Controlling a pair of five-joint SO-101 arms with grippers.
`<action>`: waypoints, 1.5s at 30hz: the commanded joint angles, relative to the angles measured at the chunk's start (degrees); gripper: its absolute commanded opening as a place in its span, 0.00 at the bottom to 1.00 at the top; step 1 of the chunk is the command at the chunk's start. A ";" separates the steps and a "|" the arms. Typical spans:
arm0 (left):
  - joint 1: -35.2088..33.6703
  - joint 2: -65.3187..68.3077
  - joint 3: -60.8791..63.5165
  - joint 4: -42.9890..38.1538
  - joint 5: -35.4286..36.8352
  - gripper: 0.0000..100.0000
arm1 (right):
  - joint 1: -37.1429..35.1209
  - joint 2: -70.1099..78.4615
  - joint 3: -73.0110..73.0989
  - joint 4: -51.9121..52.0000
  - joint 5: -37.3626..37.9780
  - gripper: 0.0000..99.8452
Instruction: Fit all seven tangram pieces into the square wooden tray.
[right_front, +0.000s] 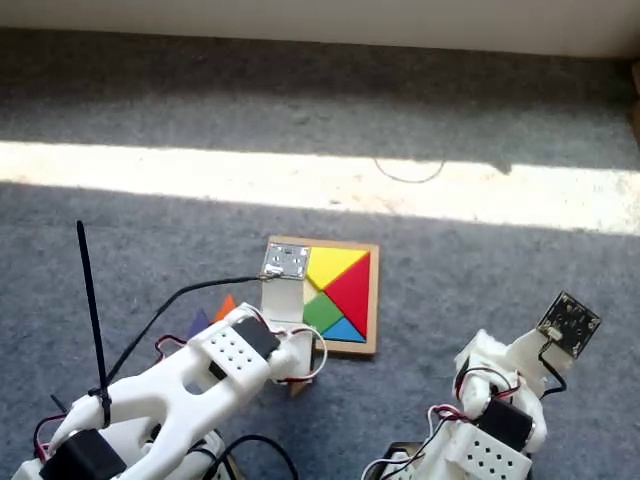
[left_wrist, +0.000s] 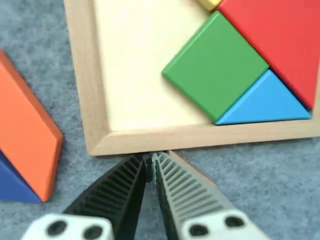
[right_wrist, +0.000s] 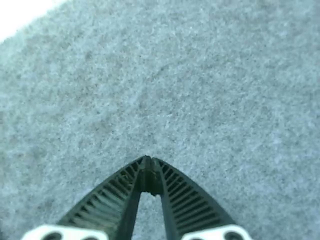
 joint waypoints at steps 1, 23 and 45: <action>-0.92 -1.63 -8.84 4.57 0.18 0.00 | -0.66 -0.48 -0.40 -1.19 -0.35 0.00; 1.27 -1.01 -7.78 14.68 0.09 0.30 | -0.66 -0.48 -0.40 -1.19 -0.35 0.00; 1.54 13.76 -13.85 14.86 0.09 0.28 | -0.66 -0.48 -0.40 -1.19 -0.35 0.00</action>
